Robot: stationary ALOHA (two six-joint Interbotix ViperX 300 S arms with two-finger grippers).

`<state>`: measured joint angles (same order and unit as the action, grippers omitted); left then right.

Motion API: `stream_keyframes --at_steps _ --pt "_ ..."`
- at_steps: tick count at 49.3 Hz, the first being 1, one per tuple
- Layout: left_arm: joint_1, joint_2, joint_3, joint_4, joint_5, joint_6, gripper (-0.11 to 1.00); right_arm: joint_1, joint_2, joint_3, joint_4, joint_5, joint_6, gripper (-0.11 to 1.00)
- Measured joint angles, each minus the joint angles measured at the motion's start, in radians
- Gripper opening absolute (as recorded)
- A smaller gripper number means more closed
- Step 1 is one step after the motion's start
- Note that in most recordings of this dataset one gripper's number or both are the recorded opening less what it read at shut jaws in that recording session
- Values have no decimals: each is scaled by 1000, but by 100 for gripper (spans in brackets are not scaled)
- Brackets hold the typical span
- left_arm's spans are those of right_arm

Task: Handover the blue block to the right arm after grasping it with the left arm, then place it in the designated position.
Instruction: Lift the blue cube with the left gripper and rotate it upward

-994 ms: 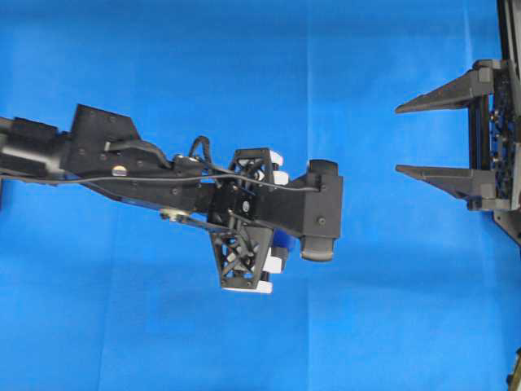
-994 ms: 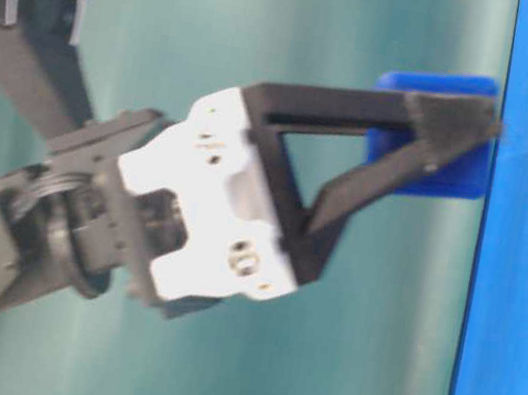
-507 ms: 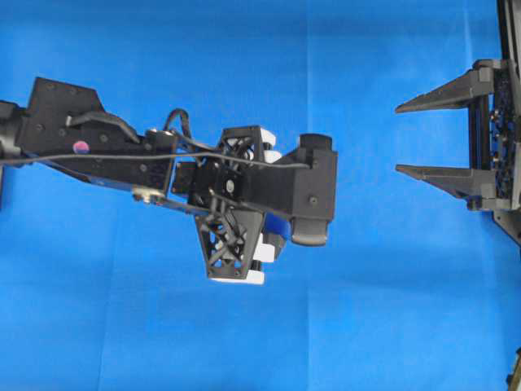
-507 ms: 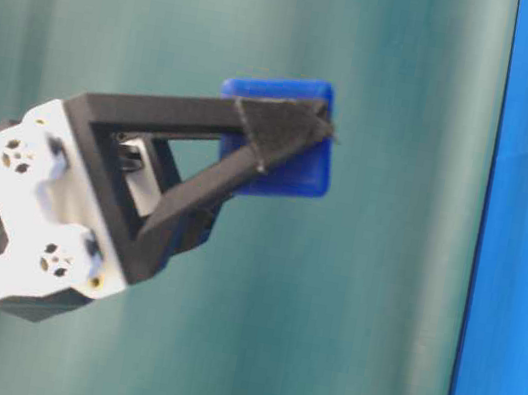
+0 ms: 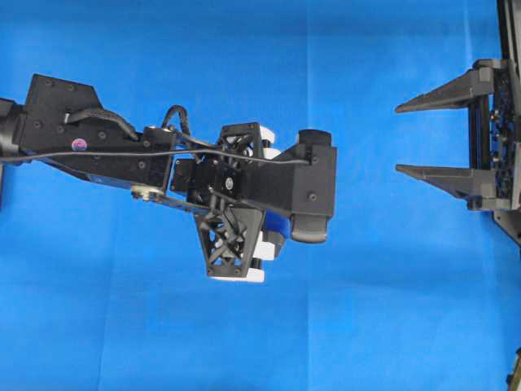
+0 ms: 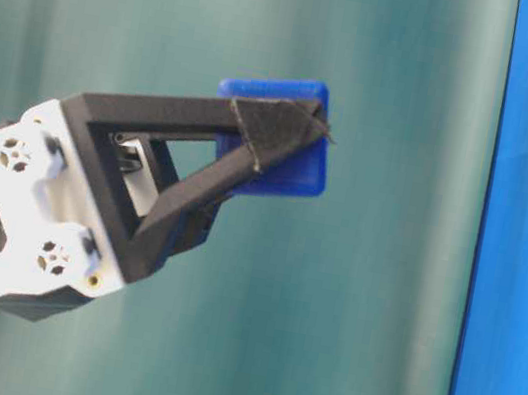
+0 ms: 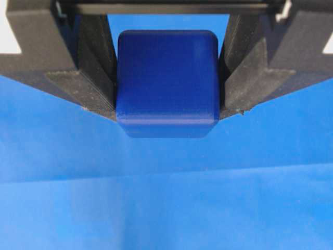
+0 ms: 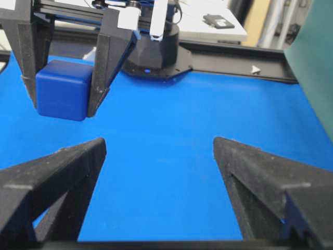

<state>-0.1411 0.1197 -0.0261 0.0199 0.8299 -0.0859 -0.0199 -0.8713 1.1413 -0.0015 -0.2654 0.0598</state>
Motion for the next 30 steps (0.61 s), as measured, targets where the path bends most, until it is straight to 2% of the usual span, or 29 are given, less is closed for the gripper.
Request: stream_keyframes --at_steps 20,30 --pt "0 -2 2 0 -5 0 49 0 2 -2 -2 0 0 99" --pt "0 -21 37 0 -55 0 49 2 2 -2 -2 0 0 99"
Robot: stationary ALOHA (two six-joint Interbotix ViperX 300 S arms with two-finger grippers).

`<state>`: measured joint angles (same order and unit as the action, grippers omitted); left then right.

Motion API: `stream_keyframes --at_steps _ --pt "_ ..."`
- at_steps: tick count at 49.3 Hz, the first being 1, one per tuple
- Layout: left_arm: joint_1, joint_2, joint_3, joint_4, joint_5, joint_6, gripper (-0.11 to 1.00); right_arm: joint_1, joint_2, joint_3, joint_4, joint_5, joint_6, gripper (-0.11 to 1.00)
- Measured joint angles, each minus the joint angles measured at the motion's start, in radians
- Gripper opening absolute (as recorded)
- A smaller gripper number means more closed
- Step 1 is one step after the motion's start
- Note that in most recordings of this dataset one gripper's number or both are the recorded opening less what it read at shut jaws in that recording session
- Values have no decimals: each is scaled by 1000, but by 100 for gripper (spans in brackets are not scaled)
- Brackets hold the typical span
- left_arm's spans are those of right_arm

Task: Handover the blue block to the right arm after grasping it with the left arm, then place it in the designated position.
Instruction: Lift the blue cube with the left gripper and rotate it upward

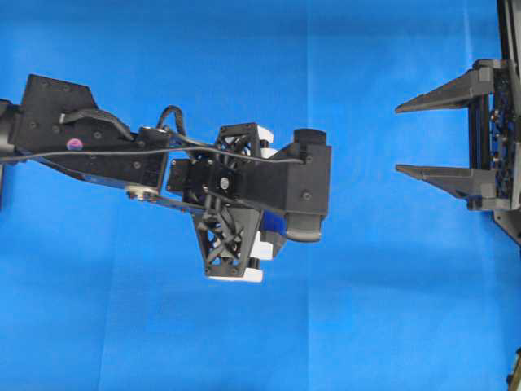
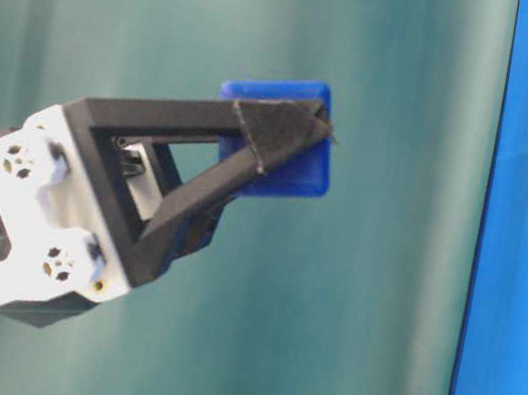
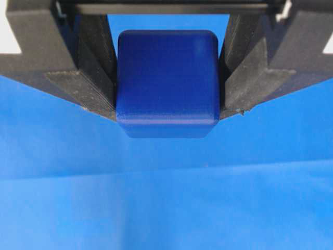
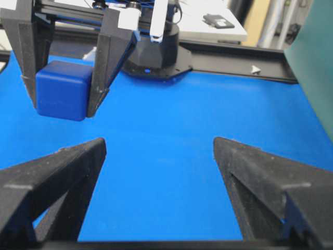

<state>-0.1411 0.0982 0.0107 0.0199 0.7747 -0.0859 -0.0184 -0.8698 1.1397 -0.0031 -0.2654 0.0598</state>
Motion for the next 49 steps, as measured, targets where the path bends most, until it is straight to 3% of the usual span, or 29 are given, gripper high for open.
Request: stream_keyframes --at_steps 17,34,49 --pt "0 -74 117 0 -172 0 49 0 0 0 0 0 0 99" --pt "0 -221 354 0 -555 6 49 -2 0 0 2 0 0 99" --pt "0 -360 569 0 -920 78 49 0 0 0 2 -2 0 99"
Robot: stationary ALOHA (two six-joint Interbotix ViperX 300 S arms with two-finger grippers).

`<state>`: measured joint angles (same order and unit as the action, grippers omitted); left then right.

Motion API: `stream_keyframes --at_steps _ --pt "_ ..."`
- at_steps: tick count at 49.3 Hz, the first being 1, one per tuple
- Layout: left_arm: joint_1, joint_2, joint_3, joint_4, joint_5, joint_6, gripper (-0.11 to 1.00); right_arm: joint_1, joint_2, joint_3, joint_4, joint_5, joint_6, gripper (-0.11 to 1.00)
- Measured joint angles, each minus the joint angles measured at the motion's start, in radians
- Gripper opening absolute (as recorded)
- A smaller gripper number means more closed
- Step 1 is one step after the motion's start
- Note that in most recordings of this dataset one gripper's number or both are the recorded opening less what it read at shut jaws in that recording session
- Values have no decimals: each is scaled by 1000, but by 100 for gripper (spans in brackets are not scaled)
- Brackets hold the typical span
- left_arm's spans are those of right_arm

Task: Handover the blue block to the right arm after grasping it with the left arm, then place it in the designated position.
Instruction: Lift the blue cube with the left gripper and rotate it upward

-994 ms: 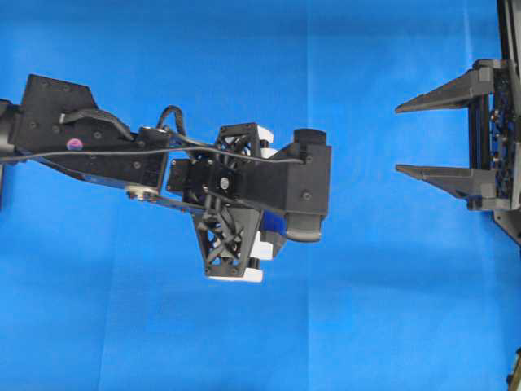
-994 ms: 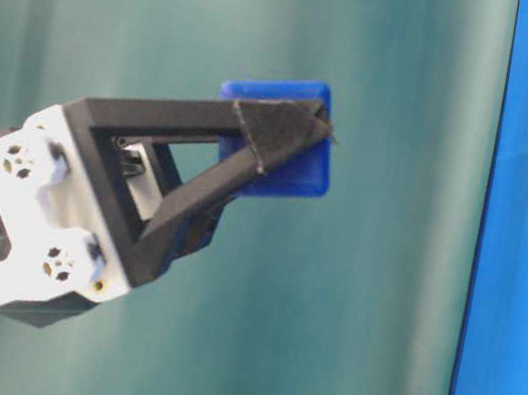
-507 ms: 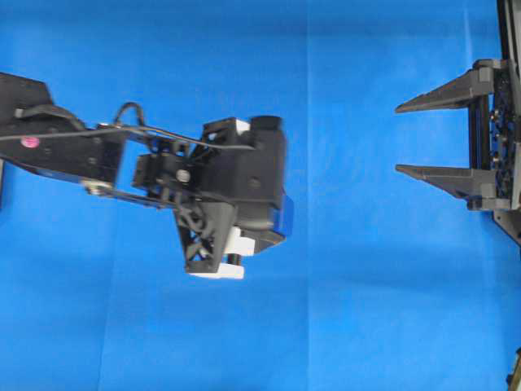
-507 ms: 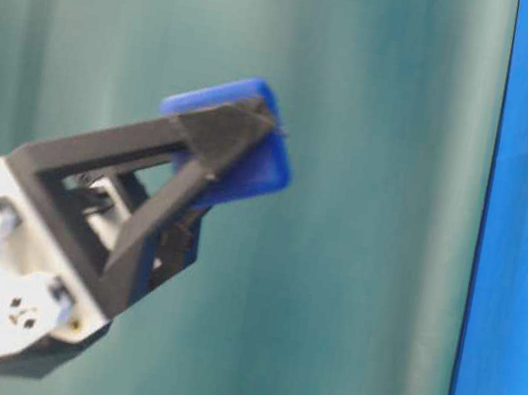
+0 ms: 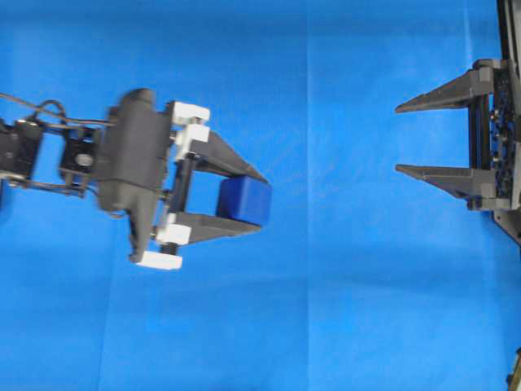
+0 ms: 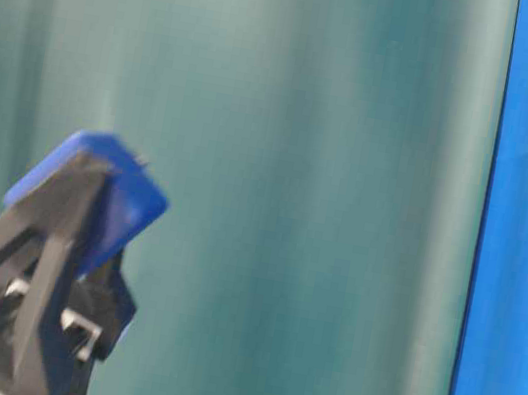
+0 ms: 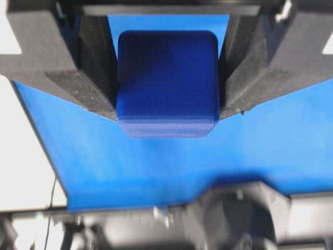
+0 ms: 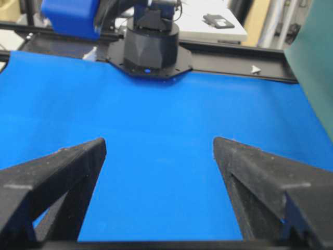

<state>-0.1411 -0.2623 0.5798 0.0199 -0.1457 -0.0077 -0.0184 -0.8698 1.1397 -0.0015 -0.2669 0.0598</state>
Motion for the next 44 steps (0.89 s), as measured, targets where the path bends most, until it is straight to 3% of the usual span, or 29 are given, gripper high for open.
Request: stream_keyframes --at_steps 9,37,44 --pt "6 -28 52 -2 -86 8 49 -2 0 2 0 0 0 99" --pt "11 -28 55 -2 -94 6 49 -2 3 0 0 2 0 99" --pt "11 -29 57 -2 -95 6 49 0 3 -6 -20 2 -15 98"
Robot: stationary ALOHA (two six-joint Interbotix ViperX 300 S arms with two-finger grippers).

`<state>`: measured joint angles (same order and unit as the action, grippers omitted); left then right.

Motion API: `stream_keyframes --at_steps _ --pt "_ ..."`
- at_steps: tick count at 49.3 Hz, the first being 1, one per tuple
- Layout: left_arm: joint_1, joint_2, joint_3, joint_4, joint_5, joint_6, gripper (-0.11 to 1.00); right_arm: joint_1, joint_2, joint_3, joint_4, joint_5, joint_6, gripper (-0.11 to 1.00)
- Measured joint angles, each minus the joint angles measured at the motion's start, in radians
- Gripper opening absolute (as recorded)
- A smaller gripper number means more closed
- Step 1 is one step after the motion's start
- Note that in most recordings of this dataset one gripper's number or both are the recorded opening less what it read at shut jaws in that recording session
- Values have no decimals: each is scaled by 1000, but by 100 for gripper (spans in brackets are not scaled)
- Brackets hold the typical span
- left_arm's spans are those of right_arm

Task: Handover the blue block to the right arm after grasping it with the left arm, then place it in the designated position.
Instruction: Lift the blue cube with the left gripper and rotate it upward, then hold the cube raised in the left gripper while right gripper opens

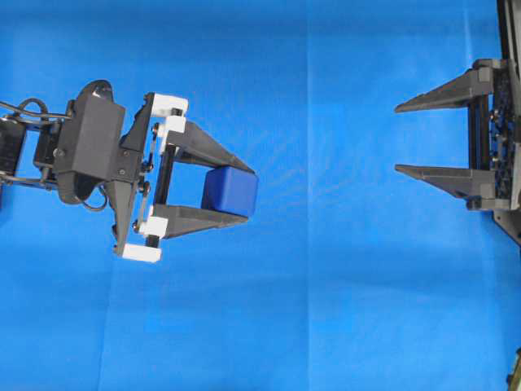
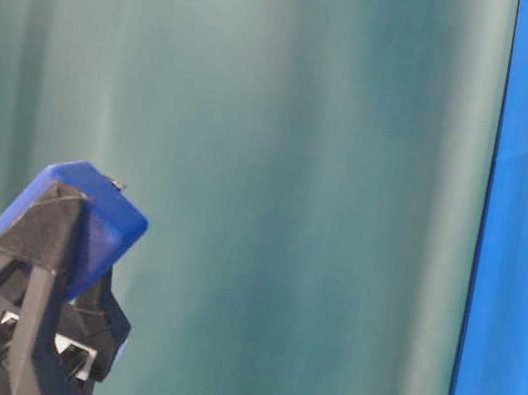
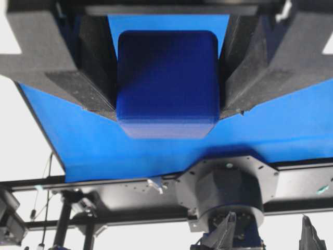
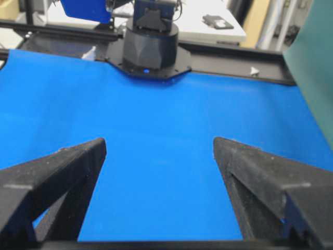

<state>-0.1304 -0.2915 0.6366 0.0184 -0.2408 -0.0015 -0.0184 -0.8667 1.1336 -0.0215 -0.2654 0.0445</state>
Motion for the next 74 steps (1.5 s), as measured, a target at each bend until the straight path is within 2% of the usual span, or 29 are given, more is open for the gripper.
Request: stream_keyframes --at_steps 10,23,33,55,67,74 --pt "5 0 0 -2 0 0 49 17 -2 -8 -81 5 -25 98" --pt "8 2 -2 -3 -2 0 49 18 -21 -31 -201 91 -86 98" --pt "9 2 0 -3 -3 0 49 18 -52 -54 -322 147 -173 98" --pt "11 0 0 -3 -3 0 49 18 -69 -58 -621 149 -373 97" --pt "11 0 -2 -3 -3 0 49 29 -61 -57 -776 118 -417 97" --pt "12 0 0 -3 -3 0 49 38 -60 -57 -807 97 -419 97"
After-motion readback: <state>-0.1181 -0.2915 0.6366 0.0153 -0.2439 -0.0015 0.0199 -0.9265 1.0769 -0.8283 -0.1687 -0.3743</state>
